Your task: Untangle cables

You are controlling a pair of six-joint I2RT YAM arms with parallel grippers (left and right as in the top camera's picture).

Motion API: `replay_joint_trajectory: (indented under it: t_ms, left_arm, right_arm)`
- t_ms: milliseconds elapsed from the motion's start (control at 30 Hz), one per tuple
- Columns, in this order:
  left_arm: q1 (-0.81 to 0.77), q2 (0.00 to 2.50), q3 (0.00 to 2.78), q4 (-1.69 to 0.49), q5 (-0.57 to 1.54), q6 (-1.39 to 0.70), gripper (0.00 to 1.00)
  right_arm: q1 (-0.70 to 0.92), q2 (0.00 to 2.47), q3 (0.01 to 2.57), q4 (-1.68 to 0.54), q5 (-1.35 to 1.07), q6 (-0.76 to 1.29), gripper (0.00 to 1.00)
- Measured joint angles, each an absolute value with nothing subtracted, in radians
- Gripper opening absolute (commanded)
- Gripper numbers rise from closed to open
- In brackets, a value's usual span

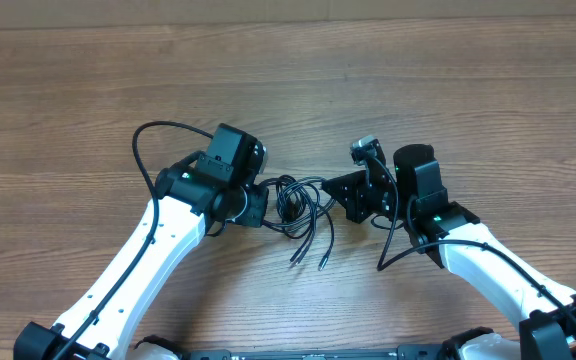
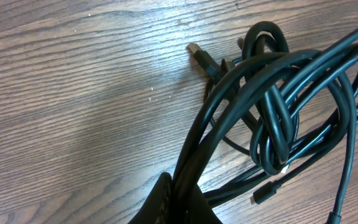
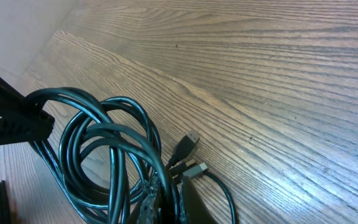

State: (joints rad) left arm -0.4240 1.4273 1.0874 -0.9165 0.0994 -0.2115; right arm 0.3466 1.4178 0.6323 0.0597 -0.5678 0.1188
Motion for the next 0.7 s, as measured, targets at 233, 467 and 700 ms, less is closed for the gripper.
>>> replay_joint_trajectory:
  t_ms: [233, 467, 700]
  left_arm:
    - [-0.423, 1.427, 1.087, -0.941, 0.054, -0.211, 0.04]
    - [-0.423, 1.427, 1.087, -0.942, 0.033, -0.211, 0.04]
    - [-0.423, 1.427, 1.087, -0.935, 0.032, -0.211, 0.05]
  right_arm:
    - [0.319, 1.418, 0.632, 0.060, -0.497, 0.130, 0.85]
    - [0.314, 1.418, 0.632, 0.097, -0.517, 0.131, 1.00]
    - [0.314, 1.418, 0.632, 0.145, -0.633, 0.111, 1.00]
